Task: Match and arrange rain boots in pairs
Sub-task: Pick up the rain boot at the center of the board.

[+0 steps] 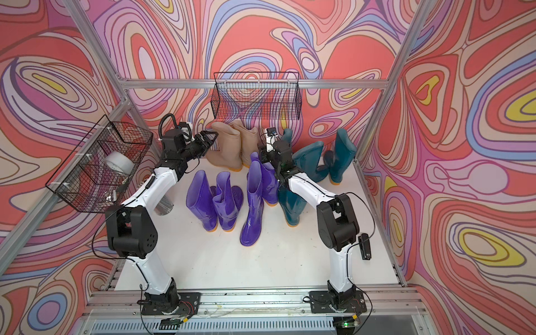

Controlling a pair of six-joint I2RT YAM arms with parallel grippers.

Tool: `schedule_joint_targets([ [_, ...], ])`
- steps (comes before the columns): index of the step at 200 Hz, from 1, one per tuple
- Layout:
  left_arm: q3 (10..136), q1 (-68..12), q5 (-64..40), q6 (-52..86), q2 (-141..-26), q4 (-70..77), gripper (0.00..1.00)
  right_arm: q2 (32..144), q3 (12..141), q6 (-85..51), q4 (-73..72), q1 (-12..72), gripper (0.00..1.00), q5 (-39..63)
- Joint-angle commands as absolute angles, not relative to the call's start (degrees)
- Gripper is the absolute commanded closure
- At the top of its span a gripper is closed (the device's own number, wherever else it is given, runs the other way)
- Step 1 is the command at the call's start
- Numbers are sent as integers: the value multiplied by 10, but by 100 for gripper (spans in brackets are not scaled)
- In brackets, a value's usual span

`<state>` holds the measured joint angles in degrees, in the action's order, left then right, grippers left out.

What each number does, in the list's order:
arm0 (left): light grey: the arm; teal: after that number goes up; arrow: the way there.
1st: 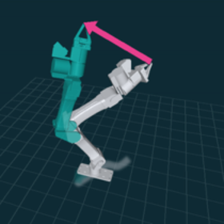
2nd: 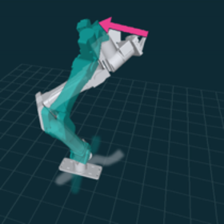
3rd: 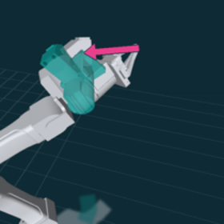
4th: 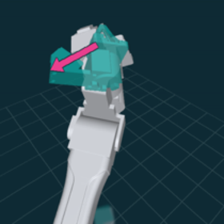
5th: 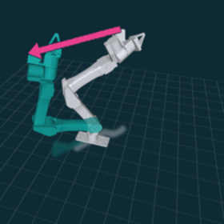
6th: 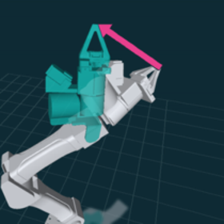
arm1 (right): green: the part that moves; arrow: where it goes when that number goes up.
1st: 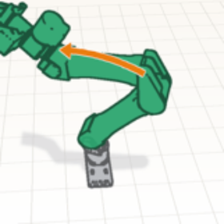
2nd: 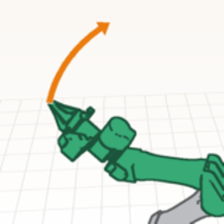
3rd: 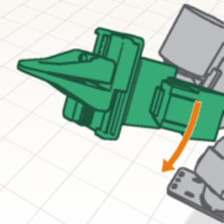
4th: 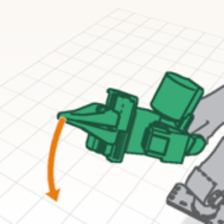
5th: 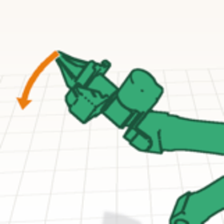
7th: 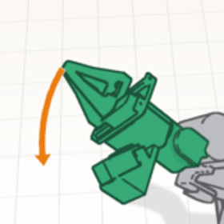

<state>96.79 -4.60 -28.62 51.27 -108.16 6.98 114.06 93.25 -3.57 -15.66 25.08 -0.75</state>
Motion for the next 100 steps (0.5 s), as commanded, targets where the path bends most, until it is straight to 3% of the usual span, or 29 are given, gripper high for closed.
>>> schedule_joint_targets([
  [1, 1028, -47, -299, 539, -1121, 15, 24, 1114, 912, -46, -164, 249, 48, -10],
  [41, 1142, -48, -289, 563, -1204, -95, 26, 1056, 877, -44, -142, 250, 47, -17],
  [100, 1257, -53, -308, 568, -1297, -106, 27, 984, 832, -60, -119, 255, 46, 14],
])
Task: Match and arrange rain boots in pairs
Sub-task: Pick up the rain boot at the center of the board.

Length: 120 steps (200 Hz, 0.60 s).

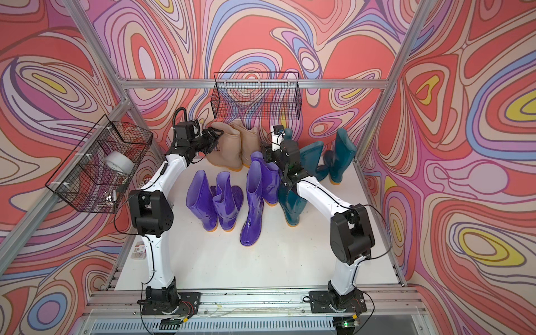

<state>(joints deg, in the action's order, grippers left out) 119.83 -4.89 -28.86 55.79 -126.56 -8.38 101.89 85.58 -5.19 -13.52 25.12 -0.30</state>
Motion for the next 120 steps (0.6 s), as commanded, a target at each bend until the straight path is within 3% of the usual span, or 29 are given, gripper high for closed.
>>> schedule_joint_targets([
  [1, 1259, -53, -309, 568, -1298, -106, 27, 982, 832, -60, -118, 256, 46, 14],
  [36, 1291, -63, -285, 528, -1313, -130, 27, 954, 810, -51, -100, 262, 46, 20],
  [84, 1353, -64, -257, 495, -1359, -229, 41, 919, 782, -57, -88, 269, 46, 20],
  [120, 1368, -63, -267, 464, -1371, -266, 67, 877, 755, -55, -75, 276, 47, 13],
])
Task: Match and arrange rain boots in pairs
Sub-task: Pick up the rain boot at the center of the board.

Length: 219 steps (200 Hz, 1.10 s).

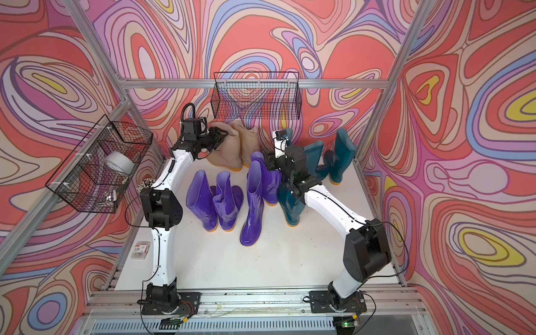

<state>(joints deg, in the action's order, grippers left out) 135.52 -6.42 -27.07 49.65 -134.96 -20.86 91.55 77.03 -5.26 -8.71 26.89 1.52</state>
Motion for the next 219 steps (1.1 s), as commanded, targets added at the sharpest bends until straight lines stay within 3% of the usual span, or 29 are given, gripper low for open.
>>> schedule_joint_targets([
  [1, 1368, -63, -267, 463, -1371, -269, 68, 876, 754, -55, -74, 276, 47, 12],
  [31, 1294, -63, -260, 454, -1322, -231, 100, 848, 736, -55, -69, 280, 47, 0],
  [58, 1255, -63, -222, 408, -1255, -222, 100, 836, 727, -60, -65, 282, 47, 2],
  [79, 1350, -56, -192, 347, -1265, -313, 100, 832, 724, -69, -62, 283, 47, 10],
  [96, 1435, -35, -226, 329, -1294, -370, 100, 831, 721, -74, -62, 284, 47, 13],
  [148, 1411, 0, -324, 277, -1267, -423, 100, 838, 728, -75, -49, 288, 47, 12],
  [186, 1286, 34, -324, 249, -1211, -375, 100, 834, 736, -75, -40, 291, 47, 19],
  [219, 1320, 74, -356, 268, -1226, -377, 100, 831, 735, -77, -36, 298, 47, 20],
])
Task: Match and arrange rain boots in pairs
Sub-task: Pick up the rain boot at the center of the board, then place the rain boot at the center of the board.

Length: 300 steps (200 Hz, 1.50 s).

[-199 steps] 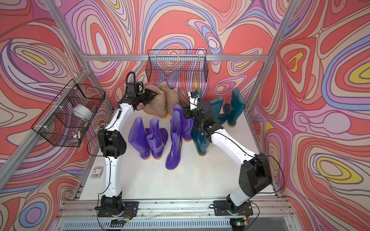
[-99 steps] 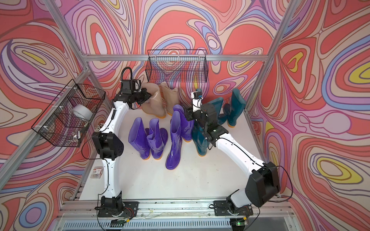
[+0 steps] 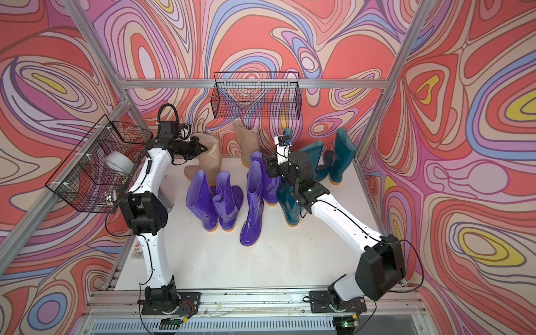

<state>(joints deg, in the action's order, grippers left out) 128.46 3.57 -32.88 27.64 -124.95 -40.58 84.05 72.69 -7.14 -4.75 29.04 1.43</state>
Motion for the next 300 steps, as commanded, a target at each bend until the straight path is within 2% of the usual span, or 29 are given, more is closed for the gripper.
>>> schedule_joint_targets([
  [1, 1323, 75, -357, 267, -1227, -379, 100, 832, 735, -78, -36, 298, 47, 20],
  [34, 1449, 76, -376, 248, -1286, -426, 100, 845, 735, -81, -39, 301, 47, 18],
  [81, 1507, 71, -452, 243, -1339, -441, 100, 869, 738, -83, -46, 306, 47, 20],
  [121, 1555, 65, -415, 175, -1354, -503, 100, 891, 745, -87, -53, 306, 47, 26],
  [148, 1554, 68, -346, 105, -1349, -550, 100, 905, 752, -93, -48, 306, 47, 38],
  [203, 1471, 88, -290, 76, -1324, -566, 100, 908, 747, -100, -27, 306, 46, 54],
  [206, 1471, 89, -289, 80, -1321, -564, 94, 908, 746, -99, -26, 306, 46, 54],
  [216, 1468, 91, -288, 95, -1314, -555, 60, 906, 745, -100, -23, 306, 45, 55],
  [222, 1468, 91, -289, 105, -1309, -550, 47, 904, 744, -100, -23, 306, 45, 55],
  [230, 1469, 91, -291, 126, -1301, -544, 20, 902, 742, -102, -22, 306, 43, 53],
  [233, 1469, 91, -298, 131, -1298, -542, 14, 900, 742, -103, -22, 307, 43, 52],
  [243, 1465, 91, -336, 151, -1285, -534, 9, 897, 740, -105, -22, 306, 42, 52],
  [251, 1459, 88, -353, 171, -1272, -526, 1, 895, 740, -105, -22, 307, 41, 53],
  [300, 1385, 31, -286, 214, -1185, -531, 0, 878, 732, -110, -26, 313, 32, 45],
])
